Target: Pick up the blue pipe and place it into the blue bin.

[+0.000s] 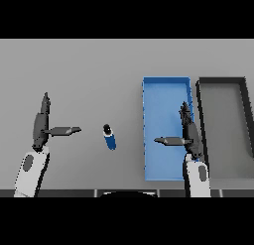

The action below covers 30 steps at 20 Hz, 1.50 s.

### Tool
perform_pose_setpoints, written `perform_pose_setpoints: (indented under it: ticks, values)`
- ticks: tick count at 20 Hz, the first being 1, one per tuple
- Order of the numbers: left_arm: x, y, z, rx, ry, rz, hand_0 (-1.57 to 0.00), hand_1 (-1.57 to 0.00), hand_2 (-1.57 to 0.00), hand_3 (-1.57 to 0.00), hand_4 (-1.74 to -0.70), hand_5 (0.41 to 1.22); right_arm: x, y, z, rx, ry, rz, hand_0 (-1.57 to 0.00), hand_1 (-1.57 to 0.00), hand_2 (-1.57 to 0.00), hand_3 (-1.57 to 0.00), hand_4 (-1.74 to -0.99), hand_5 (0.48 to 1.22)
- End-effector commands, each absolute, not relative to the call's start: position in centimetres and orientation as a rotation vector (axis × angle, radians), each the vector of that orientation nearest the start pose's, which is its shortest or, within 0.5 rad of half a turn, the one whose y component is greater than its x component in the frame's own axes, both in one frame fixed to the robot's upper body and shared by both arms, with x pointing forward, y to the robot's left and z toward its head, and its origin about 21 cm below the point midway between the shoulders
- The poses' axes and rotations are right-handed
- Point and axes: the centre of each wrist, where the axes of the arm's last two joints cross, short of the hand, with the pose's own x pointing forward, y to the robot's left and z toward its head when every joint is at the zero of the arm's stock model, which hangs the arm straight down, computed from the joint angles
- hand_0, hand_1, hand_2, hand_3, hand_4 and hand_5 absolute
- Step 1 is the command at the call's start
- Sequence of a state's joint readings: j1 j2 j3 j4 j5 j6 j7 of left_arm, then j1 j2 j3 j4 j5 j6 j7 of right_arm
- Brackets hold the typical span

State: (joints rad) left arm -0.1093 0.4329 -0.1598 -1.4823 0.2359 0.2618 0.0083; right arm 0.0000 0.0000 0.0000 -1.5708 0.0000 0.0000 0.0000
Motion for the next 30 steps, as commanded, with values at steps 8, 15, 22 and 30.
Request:
perform_pose_setpoints:
  ticks: [8, 15, 22, 30]
  values:
    - [26.6, 32.1, 2.5, 0.14, -1.53, -0.304, 0.0, 0.0, 0.0, 0.0, -1.19, 0.606, 23.0, -24.7, -0.1, -0.085, -1.608, 0.213, 0.0, 0.0, 0.0, 0.0, -1.255, 0.597]
    - [25.7, 32.9, 2.7, 0.018, -1.534, -0.506, 0.0, 0.0, 0.0, 0.0, -1.16, 0.605, 22.0, -24.4, 0.7, -0.125, -1.595, 0.342, 0.0, 0.0, 0.0, 0.0, -1.226, 0.593]
    - [23.6, 29.7, 3.4, -0.2, -1.426, -0.729, 0.0, 0.0, 0.0, 0.0, -1.19, 0.532, 22.4, -24.4, 0.7, -0.089, -1.631, 0.348, 0.0, 0.0, 0.0, 0.0, -1.254, 0.626]
    - [23.4, 24.0, 1.3, -0.298, -1.394, -0.824, 0.0, 0.0, 0.0, 0.0, -1.21, 0.479, 22.5, -24.3, 1.1, -0.101, -1.611, 0.349, 0.0, 0.0, 0.0, 0.0, -1.294, 0.653]
